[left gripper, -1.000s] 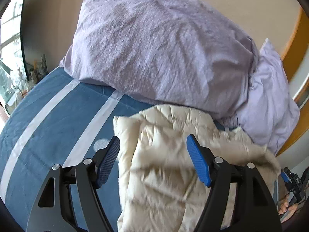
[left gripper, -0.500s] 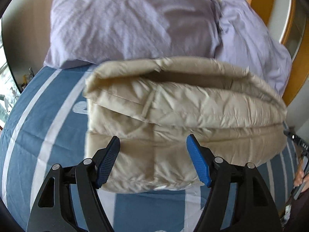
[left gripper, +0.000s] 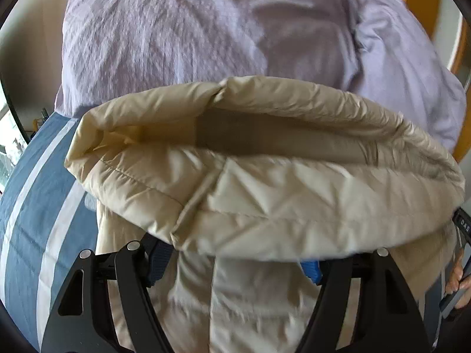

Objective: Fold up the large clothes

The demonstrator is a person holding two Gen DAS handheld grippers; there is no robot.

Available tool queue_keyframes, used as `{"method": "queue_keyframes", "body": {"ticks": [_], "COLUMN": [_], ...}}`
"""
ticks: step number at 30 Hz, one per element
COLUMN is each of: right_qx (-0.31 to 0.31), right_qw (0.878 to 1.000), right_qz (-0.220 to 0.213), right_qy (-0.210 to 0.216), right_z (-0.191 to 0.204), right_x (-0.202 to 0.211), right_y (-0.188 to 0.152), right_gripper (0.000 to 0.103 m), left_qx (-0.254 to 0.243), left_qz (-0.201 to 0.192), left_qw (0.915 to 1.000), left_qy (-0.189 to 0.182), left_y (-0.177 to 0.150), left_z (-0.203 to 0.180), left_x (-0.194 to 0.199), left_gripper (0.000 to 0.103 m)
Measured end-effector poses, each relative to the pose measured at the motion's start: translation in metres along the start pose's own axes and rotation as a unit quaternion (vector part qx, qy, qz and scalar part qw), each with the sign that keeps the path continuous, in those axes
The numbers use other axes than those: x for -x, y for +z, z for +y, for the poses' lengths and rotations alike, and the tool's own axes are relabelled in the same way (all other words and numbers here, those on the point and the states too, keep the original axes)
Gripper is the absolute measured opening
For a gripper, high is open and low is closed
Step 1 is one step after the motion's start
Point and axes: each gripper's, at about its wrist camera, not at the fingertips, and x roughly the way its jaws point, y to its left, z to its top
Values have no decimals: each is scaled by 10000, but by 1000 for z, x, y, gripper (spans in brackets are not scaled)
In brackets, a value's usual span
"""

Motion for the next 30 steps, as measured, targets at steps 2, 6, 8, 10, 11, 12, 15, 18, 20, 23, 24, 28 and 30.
{"method": "queue_keyframes", "body": {"ticks": [2, 6, 8, 10, 11, 12, 15, 18, 20, 23, 24, 28, 30], "right_qx": [-123, -227, -249, -264, -274, -292, -314, -307, -224, -26, 61, 103, 31], "right_qw": [9999, 9994, 9992, 9988, 9987, 9984, 9976, 9971, 9969, 9958, 9949, 9935, 9936], "right_qz": [-47, -156, -165, -135, -135, -125, -46, 46, 67, 164, 238, 488, 585], "right_qy": [-43, -185, -262, -385, -419, -472, -611, -695, -753, -902, -980, -1021, -969], "right_z": [-4, -9, -11, -13, -14, -15, -18, -21, -20, -13, -11, -11, -15], "right_x": [-8, -17, -21, -27, -29, -32, -44, -57, -65, -75, -80, -92, -96], "right_y": [8, 18, 22, 26, 27, 29, 30, 26, 24, 21, 21, 21, 22], "right_gripper": [39, 55, 58, 66, 67, 70, 72, 72, 75, 81, 83, 86, 87], "left_qx": [74, 199, 253, 255, 251, 232, 119, 50, 38, 49, 52, 104, 142], "left_qz": [-71, -229, -281, -334, -358, -404, -496, -494, -510, -521, -507, -388, -316], "left_qw": [9999, 9993, 9986, 9974, 9969, 9960, 9934, 9922, 9916, 9912, 9911, 9917, 9921], "left_qy": [67, 240, 374, 581, 651, 764, 1027, 1146, 1191, 1219, 1231, 1220, 1205], "left_y": [11, 25, 30, 35, 36, 37, 37, 34, 32, 29, 28, 28, 28], "left_z": [4, 13, 17, 20, 21, 22, 23, 24, 26, 28, 29, 33, 36], "left_x": [-5, -12, -15, -21, -23, -25, -32, -40, -46, -50, -52, -61, -65], "left_gripper": [72, 72, 72, 72, 72, 72, 72, 72, 72, 74, 75, 79, 83]}}
